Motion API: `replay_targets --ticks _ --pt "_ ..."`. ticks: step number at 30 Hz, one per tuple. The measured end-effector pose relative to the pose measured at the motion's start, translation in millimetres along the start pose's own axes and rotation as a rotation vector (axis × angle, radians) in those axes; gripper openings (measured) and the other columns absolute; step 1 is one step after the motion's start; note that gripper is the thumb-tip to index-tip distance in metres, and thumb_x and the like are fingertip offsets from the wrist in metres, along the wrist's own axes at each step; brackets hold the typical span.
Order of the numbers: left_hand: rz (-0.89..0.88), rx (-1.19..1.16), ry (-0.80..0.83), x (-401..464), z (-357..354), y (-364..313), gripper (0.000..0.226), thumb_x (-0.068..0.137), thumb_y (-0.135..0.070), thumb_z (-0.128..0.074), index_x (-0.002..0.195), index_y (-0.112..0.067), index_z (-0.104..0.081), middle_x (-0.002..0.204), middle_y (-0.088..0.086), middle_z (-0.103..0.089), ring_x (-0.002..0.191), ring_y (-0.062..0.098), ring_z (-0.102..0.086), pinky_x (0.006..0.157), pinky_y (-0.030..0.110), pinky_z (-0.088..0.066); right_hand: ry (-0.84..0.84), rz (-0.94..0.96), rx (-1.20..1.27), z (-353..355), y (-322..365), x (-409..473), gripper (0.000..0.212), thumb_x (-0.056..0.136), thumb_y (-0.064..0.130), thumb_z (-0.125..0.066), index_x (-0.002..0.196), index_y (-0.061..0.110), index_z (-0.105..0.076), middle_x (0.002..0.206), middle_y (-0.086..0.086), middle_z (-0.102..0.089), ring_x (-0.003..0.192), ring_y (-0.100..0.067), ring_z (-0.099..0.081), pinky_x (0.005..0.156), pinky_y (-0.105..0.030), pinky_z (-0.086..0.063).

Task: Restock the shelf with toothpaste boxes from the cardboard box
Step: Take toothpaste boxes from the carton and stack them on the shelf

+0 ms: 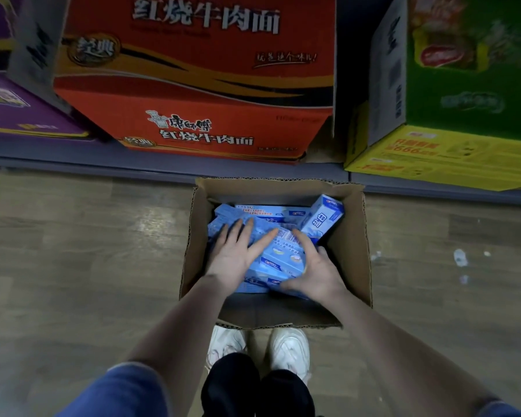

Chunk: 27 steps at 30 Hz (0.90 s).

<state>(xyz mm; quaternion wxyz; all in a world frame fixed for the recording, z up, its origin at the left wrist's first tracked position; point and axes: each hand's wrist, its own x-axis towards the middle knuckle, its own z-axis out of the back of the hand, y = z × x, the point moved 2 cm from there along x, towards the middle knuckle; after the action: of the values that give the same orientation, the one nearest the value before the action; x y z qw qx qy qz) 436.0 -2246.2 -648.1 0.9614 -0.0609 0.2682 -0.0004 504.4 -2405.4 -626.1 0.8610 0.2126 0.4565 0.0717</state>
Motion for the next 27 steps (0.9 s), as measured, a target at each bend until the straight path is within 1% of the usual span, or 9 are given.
replay_targets --ticks 2,4,6,8,12,14,17,21,27 --pt "-0.016 0.014 -0.011 -2 -2 -1 0.114 0.082 -0.010 -0.063 0.132 -0.037 0.036 0.155 0.019 0.003 0.141 0.037 -0.006 0.115 0.047 -0.006 -0.001 0.002 0.030 -1 0 -1 0.106 0.062 0.028 -0.083 0.141 0.050 -0.016 0.115 -0.002 -0.040 0.106 -0.020 -0.051 0.091 -0.029 -0.040" --pt "-0.018 -0.012 -0.011 -5 0 -3 0.108 0.079 -0.008 -0.065 0.145 -0.036 0.016 0.154 0.023 -0.005 0.140 0.040 -0.013 0.114 0.047 -0.011 -0.001 0.004 0.056 0 0 -3 0.104 0.062 0.027 -0.082 0.141 0.050 -0.018 0.114 -0.001 -0.042 0.104 -0.018 -0.050 0.089 -0.026 -0.040" --pt "-0.039 -0.008 -0.056 -5 0 -2 0.108 0.060 -0.011 -0.080 0.148 -0.030 -0.020 0.144 0.026 -0.033 0.130 0.042 -0.036 0.108 0.048 -0.028 -0.018 0.008 0.110 2 -2 -6 0.098 0.063 0.024 -0.082 0.140 0.046 -0.025 0.115 0.000 -0.045 0.106 -0.016 -0.051 0.091 -0.024 -0.039" --pt "-0.058 -0.044 -0.114 -5 3 3 0.107 0.036 -0.016 -0.088 0.133 -0.022 -0.043 0.120 0.020 -0.057 0.110 0.039 -0.055 0.094 0.046 -0.045 -0.054 -0.001 0.220 4 -3 -8 0.090 0.061 0.021 -0.083 0.137 0.038 -0.037 0.118 0.000 -0.051 0.109 -0.015 -0.053 0.098 -0.026 -0.041" --pt "-0.031 -0.093 -0.064 -12 23 -1 0.078 0.070 -0.019 -0.068 0.139 -0.022 -0.029 0.129 0.007 -0.047 0.119 0.029 -0.043 0.103 0.037 -0.030 -0.056 -0.024 0.392 12 -1 -19 0.064 0.060 0.014 -0.084 0.115 0.031 -0.054 0.108 0.003 -0.064 0.100 -0.014 -0.061 0.095 -0.031 -0.048" --pt "-0.001 -0.083 -0.090 -19 33 -4 0.074 0.074 -0.019 -0.063 0.139 -0.022 -0.028 0.129 0.004 -0.046 0.118 0.027 -0.042 0.102 0.036 -0.028 -0.039 -0.023 0.410 19 3 -26 0.055 0.063 0.011 -0.082 0.105 0.031 -0.054 0.101 0.006 -0.065 0.095 -0.014 -0.063 0.089 -0.028 -0.050" --pt "0.002 -0.097 -0.124 -32 53 -9 0.072 0.064 -0.018 -0.067 0.131 -0.020 -0.041 0.116 0.005 -0.056 0.105 0.029 -0.051 0.094 0.038 -0.036 -0.027 -0.020 0.374 33 9 -39 0.052 0.064 0.012 -0.083 0.101 0.031 -0.052 0.099 0.005 -0.066 0.092 -0.014 -0.063 0.086 -0.027 -0.050" --pt "-0.020 -0.045 -0.269 -49 82 -11 0.078 0.037 -0.024 -0.077 0.111 -0.019 -0.053 0.086 0.003 -0.062 0.075 0.027 -0.056 0.073 0.039 -0.047 0.001 -0.004 0.337 56 21 -63 0.058 0.065 0.014 -0.083 0.113 0.026 -0.053 0.104 0.006 -0.064 0.097 -0.015 -0.062 0.091 -0.028 -0.048" --pt "-0.025 -0.011 -0.361 -90 141 -8 0.081 0.033 -0.026 -0.077 0.108 -0.018 -0.049 0.080 0.002 -0.060 0.069 0.026 -0.055 0.067 0.035 -0.046 0.028 0.058 0.370 88 60 -105 0.069 0.067 0.013 -0.082 0.126 0.026 -0.048 0.111 0.005 -0.060 0.101 -0.016 -0.061 0.094 -0.031 -0.048"
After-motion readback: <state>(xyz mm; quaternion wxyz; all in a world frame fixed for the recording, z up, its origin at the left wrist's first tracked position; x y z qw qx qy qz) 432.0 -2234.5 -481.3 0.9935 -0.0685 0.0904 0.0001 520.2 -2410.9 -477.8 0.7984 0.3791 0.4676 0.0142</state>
